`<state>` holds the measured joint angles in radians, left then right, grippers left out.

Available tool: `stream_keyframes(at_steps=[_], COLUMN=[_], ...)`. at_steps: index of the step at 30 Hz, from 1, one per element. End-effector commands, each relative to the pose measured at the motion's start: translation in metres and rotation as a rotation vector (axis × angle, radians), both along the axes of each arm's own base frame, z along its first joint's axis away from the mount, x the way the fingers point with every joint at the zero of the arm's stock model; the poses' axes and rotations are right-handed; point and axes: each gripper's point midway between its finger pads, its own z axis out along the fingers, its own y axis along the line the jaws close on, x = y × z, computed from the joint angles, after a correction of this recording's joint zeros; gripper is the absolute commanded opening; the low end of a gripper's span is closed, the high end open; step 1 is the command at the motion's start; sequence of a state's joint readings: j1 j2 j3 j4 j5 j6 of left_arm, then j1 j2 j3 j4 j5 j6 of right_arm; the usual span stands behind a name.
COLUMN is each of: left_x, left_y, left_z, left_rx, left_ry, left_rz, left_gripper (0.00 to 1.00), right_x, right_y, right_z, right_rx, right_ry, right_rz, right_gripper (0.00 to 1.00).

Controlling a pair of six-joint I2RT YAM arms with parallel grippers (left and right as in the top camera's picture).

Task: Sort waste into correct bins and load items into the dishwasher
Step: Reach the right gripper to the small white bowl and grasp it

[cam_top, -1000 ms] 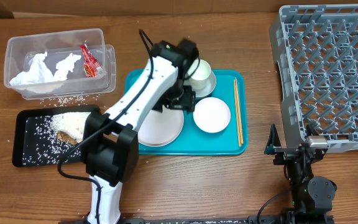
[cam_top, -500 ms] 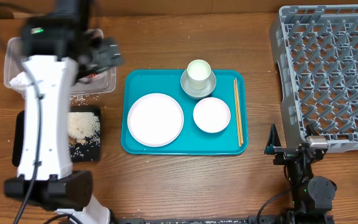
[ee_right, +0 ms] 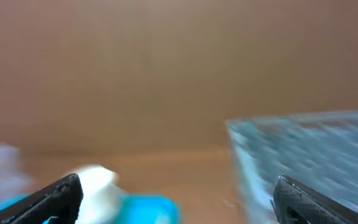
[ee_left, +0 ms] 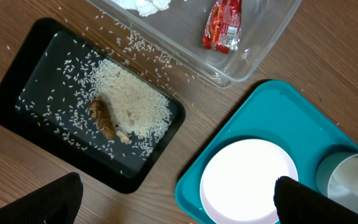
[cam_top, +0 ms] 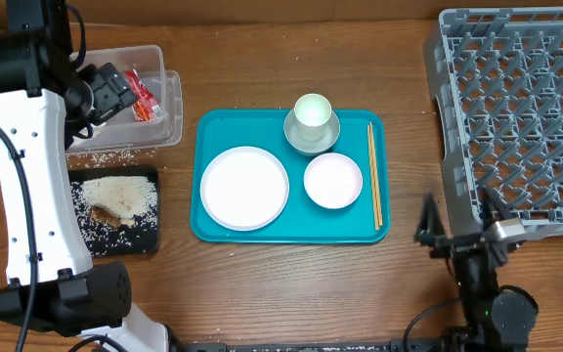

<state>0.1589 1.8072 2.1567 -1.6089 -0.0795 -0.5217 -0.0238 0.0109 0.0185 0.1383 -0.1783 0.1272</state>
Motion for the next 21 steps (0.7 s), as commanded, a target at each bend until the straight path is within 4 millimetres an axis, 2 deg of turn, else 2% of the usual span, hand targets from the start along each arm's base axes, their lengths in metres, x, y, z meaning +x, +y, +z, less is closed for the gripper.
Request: stream_keyframes(at_steps=[1, 2, 3, 4, 6, 10, 11, 13, 17, 18, 21], left_x=[0.001, 0.001, 0.001, 0.001, 0.002, 0.002, 0.002, 0.002, 0.002, 0.002, 0.002], left_y=[0.001, 0.001, 0.001, 0.001, 0.001, 0.001, 0.001, 0.001, 0.001, 0.001, 0.001], left_z=[-0.001, -0.001, -0.001, -0.001, -0.001, -0.002, -0.002, -0.002, -0.002, -0.002, -0.002], left_rx=[0.005, 0.005, 0.005, 0.005, 0.005, 0.005, 0.005, 0.005, 0.005, 0.005, 0.005], left_ry=[0.005, 0.005, 0.005, 0.005, 0.004, 0.006, 0.006, 0.006, 0.006, 0.006, 0.006], left_rz=[0.01, 0.009, 0.01, 0.01, 0.009, 0.01, 0.01, 0.01, 0.01, 0.009, 0.01], left_gripper=[1.0, 1.0, 1.0, 1.0, 1.0, 1.0, 1.0, 1.0, 1.0, 1.0, 1.0], right_x=[-0.044, -0.058, -0.065, -0.069, -0.071, -0.09, -0.089, -0.081, -0.062, -0.05, -0.024], right_y=[0.086, 0.098, 0.102, 0.1, 0.092, 0.086, 0.085, 0.085, 0.084, 0.084, 0.084], right_z=[0.003, 0.009, 0.015, 0.03, 0.049, 0.092, 0.095, 0.1, 0.104, 0.107, 0.11], right_rx=[0.25, 0.304, 0.354, 0.512, 0.649, 0.691, 0.69, 0.671, 0.509, 0.413, 0.307], right_ry=[0.122, 0.157, 0.172, 0.203, 0.179, 0.042, 0.046, 0.103, 0.231, 0.327, 0.483], right_rz=[0.629, 0.744, 0.796, 0.836, 0.842, 0.891, 0.881, 0.822, 0.67, 0.608, 0.563], right_gripper=[1.0, 1.0, 1.0, 1.0, 1.0, 1.0, 1.0, 1.0, 1.0, 1.0, 1.0])
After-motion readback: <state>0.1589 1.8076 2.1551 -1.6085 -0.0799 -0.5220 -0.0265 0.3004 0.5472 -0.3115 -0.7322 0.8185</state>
